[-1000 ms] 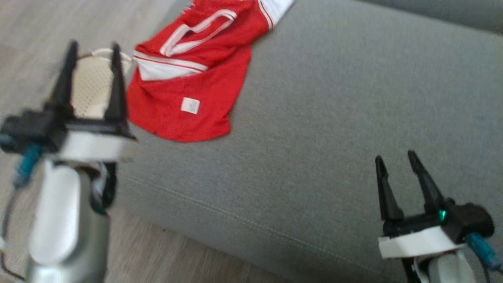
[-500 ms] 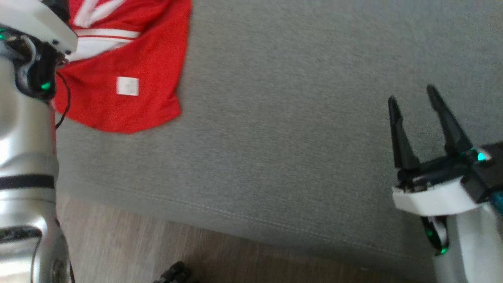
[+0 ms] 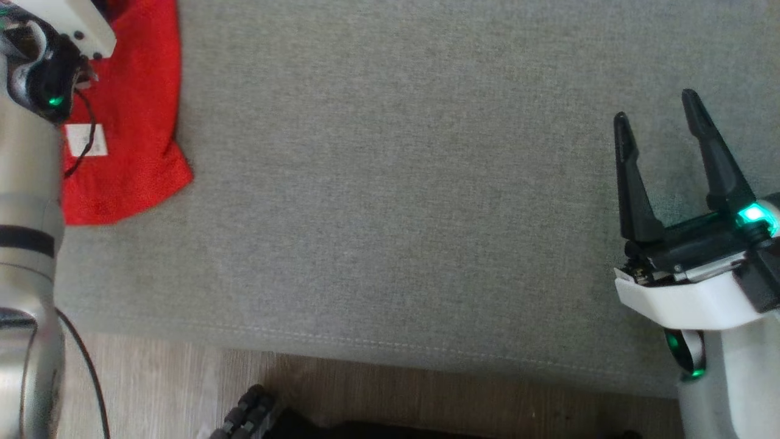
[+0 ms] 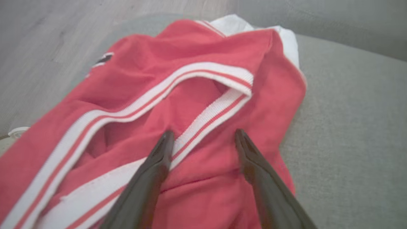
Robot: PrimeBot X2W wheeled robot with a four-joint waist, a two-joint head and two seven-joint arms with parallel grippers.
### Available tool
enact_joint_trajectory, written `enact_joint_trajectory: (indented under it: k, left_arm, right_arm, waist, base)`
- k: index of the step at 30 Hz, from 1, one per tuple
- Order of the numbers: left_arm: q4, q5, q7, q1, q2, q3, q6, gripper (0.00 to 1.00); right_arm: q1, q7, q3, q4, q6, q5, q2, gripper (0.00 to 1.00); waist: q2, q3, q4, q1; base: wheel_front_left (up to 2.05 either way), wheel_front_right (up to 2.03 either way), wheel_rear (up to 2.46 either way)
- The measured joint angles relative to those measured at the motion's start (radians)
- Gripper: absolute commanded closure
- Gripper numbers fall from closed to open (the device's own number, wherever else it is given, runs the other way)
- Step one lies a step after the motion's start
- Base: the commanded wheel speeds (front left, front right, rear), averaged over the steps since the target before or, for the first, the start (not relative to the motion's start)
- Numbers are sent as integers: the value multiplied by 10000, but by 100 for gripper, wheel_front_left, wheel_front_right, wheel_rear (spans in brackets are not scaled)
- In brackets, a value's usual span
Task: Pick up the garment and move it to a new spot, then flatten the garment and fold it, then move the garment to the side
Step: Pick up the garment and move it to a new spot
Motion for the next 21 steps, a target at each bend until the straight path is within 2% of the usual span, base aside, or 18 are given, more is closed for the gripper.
enact_joint_trajectory:
  k: [8, 9, 10, 17, 21]
  left_arm:
    - [533, -502, -360, -569, 359, -750, 2, 0]
    - [516, -589, -418, -600, 378, -911, 6, 88]
    - [483, -681, -623, -600, 414, -1005, 10, 100]
    - [-56, -1101, -2422, -249, 715, -2261, 10, 100]
    - [-489, -1185, -3091, -140, 995, -2863, 10, 100]
  right_arm:
    - [-155, 0, -52, -341, 0, -4, -23, 0]
    - [-227, 0, -56, -368, 0, -4, -21, 0]
    - [-291, 0, -58, -401, 0, -4, -15, 0]
    - [-386, -17, -73, -353, 0, 29, 221, 0]
    - [-388, -25, 2, -278, 0, 100, 359, 0]
  waist:
    - [0, 614, -263, -1]
    - [0, 660, -293, -1]
    - [0, 693, -318, -1]
    - [0, 307, -393, 0]
    - [0, -59, -412, -1]
  base:
    - [0, 0, 0]
    - [0, 0, 0]
    - [0, 0, 0]
    - [0, 0, 0]
    - [0, 0, 0]
